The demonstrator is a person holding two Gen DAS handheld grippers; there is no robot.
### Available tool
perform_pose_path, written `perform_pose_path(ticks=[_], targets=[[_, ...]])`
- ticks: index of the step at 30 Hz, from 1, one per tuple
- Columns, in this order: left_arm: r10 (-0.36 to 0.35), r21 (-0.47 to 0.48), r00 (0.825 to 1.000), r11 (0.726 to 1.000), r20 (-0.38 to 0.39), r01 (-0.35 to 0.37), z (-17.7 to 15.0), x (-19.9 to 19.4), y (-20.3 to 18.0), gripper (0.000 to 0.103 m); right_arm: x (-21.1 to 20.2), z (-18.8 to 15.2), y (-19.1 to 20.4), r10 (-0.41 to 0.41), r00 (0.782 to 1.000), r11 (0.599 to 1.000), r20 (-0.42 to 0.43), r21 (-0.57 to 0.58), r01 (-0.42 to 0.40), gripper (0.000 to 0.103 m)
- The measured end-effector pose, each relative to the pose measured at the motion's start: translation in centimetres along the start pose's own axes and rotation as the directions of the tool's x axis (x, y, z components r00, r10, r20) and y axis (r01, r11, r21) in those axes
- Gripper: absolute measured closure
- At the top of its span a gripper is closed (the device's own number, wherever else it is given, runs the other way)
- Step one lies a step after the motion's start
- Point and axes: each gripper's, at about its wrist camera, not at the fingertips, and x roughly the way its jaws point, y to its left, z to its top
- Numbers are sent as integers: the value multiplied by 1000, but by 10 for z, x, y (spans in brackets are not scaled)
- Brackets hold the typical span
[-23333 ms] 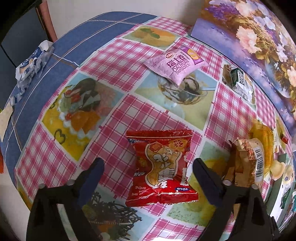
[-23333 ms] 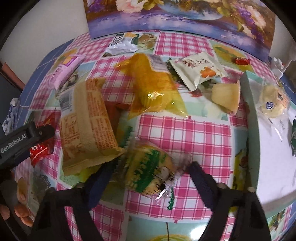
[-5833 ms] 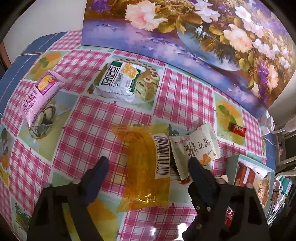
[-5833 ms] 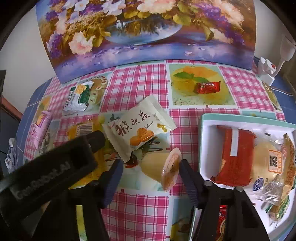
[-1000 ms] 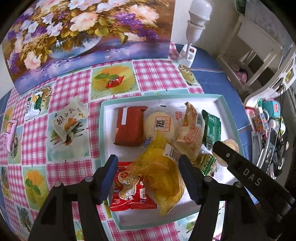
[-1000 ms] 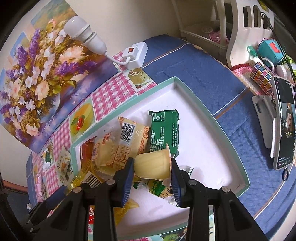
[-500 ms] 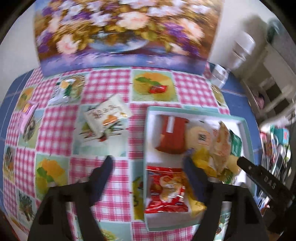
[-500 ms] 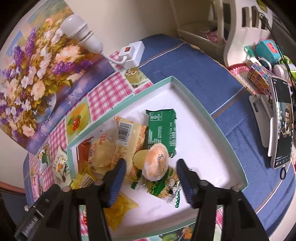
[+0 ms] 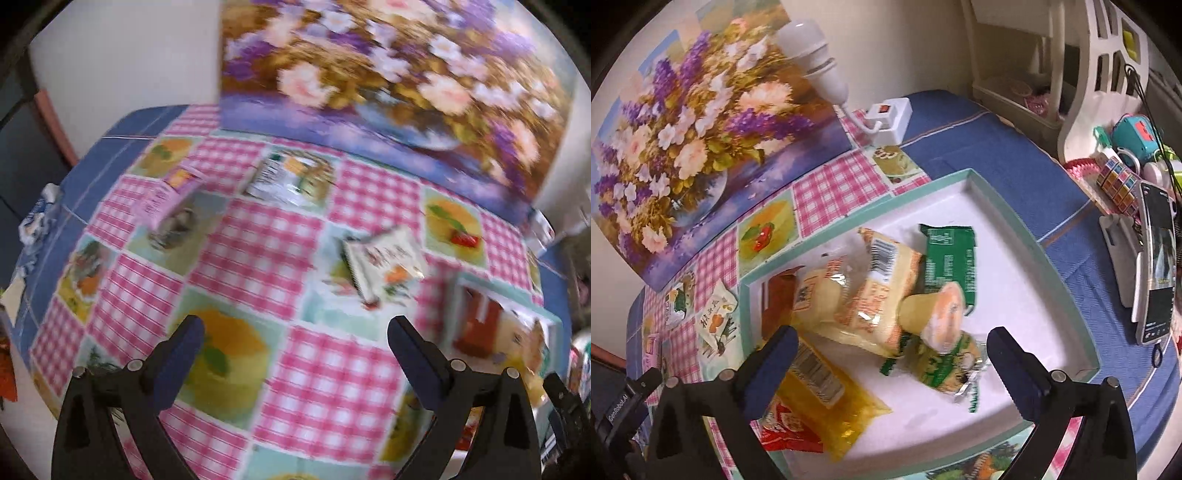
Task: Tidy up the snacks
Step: 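Withdraw both grippers from the tray back toward the remaining snacks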
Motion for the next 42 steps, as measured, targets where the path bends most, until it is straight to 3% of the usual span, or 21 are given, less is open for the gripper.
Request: perform_pose_path(ticks=[3,6,8,11,17,20,23,28,36,42], targets=[[-26,-2,999,1000,31,26,13,1,10,4,-5,-7,13,-22,999,999,34,-33,23,0],[-11,104,999,995,35,8,18,2,5,4,-15,-6,25,-62,994,998,94,-21,64,0],[-8,132,999,991,51,1,18,-7,10,4,-23,-9,35,-22,990,1000,139,16,20,0],[-9,150,994,989,110,-7,18,-24,25,3,-27,-18,63,61,986,998,153,-37,-56,0],[-9,37,998,999,69,7,15,-21,63,3,-39,-36,113,134,977,970,166,-223,-96,0],[16,15,997,1000,75,-17,19,-20,77,3,-34,-45,132,180,976,953,120,-269,-143,0],[-15,-47,998,999,63,18,28,-18,99,3,-34,-53,148,184,977,938,104,-315,-143,0],[-3,-115,997,993,72,11,45,-15,128,3,-38,-48,180,185,976,914,116,-386,-127,0],[-14,-216,995,976,95,34,77,-1,159,3,-25,-22,219,206,973,917,100,-366,-156,0],[-23,-187,996,982,81,38,93,28,161,3,-1,-15,236,222,973,917,64,-352,-187,0]])
